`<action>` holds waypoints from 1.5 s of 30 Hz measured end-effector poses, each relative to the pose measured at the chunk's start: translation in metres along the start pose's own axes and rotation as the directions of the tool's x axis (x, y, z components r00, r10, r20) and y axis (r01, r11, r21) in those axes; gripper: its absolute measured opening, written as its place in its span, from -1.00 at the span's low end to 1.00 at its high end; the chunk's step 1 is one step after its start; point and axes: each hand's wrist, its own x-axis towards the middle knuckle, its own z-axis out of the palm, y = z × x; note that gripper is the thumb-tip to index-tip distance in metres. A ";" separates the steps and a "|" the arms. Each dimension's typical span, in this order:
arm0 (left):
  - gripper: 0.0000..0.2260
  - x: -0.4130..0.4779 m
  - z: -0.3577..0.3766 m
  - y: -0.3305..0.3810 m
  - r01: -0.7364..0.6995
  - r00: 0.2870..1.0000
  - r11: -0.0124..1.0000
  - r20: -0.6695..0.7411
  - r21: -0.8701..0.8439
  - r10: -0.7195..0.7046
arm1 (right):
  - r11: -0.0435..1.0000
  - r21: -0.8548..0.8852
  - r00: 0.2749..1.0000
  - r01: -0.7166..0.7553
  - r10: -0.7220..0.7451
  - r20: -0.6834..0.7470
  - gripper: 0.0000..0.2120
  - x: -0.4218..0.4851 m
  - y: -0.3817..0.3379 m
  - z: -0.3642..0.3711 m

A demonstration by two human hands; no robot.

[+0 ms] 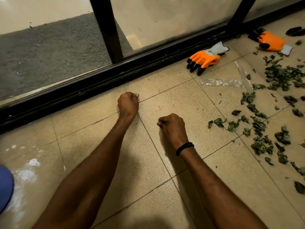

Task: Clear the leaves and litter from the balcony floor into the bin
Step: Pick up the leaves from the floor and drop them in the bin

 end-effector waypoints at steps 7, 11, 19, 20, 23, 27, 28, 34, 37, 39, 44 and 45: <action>-0.81 -0.032 -0.047 0.001 0.231 0.973 0.916 0.054 -0.327 -0.226 | 0.973 -0.228 0.999 0.030 -0.021 0.038 -0.84 0.005 -0.013 0.010; -0.80 -0.038 -0.092 0.019 0.259 0.962 0.853 0.038 -0.453 -0.272 | 0.980 0.052 0.979 -0.192 0.187 0.083 -0.86 0.018 -0.035 0.004; -0.84 -0.053 -0.296 0.068 0.030 0.947 0.789 -0.235 -0.614 -0.218 | 0.246 0.763 0.771 -0.598 -0.084 0.631 -0.79 0.011 -0.210 -0.001; -0.83 -0.061 -0.330 0.068 -0.009 0.932 0.779 -0.288 -0.627 -0.221 | 0.226 0.750 0.728 -0.622 -0.185 0.660 -0.78 0.006 -0.243 0.001; -0.79 -0.088 -0.425 0.052 -0.091 0.871 0.769 -0.425 -0.633 -0.247 | 0.143 0.666 0.575 -0.732 -0.394 0.717 -0.79 -0.017 -0.337 0.007; -0.74 -0.129 -0.512 -0.004 -0.061 0.749 0.722 -0.509 -0.689 -0.423 | 0.225 0.576 0.427 -0.786 -0.476 0.769 -0.75 -0.064 -0.447 0.031; -0.76 -0.139 -0.524 -0.020 -0.013 0.716 0.721 -0.509 -0.693 -0.477 | 0.292 0.587 0.432 -0.756 -0.451 0.781 -0.74 -0.077 -0.470 0.042; -0.87 -0.173 -0.533 -0.057 0.318 0.590 0.709 -0.454 -0.630 -0.668 | 0.535 0.526 0.387 -0.661 -0.358 0.850 -0.68 -0.141 -0.513 0.050; -0.88 -0.180 -0.532 -0.060 0.355 0.557 0.707 -0.469 -0.611 -0.685 | 0.461 0.475 0.329 -0.750 -0.363 0.872 -0.46 -0.133 -0.506 0.060; -0.88 -0.178 -0.531 -0.060 0.337 0.561 0.717 -0.482 -0.610 -0.673 | 0.424 0.464 0.310 -0.778 -0.383 0.870 -0.30 -0.130 -0.504 0.066; -0.88 -0.150 -0.521 -0.052 0.149 0.602 0.782 -0.572 -0.605 -0.557 | 0.219 0.523 0.410 -0.823 -0.408 0.816 -0.88 -0.113 -0.485 0.060; -0.89 -0.140 -0.511 -0.046 0.092 0.638 0.775 -0.561 -0.625 -0.528 | 0.132 0.521 0.431 -0.843 -0.413 0.802 -0.87 -0.106 -0.475 0.053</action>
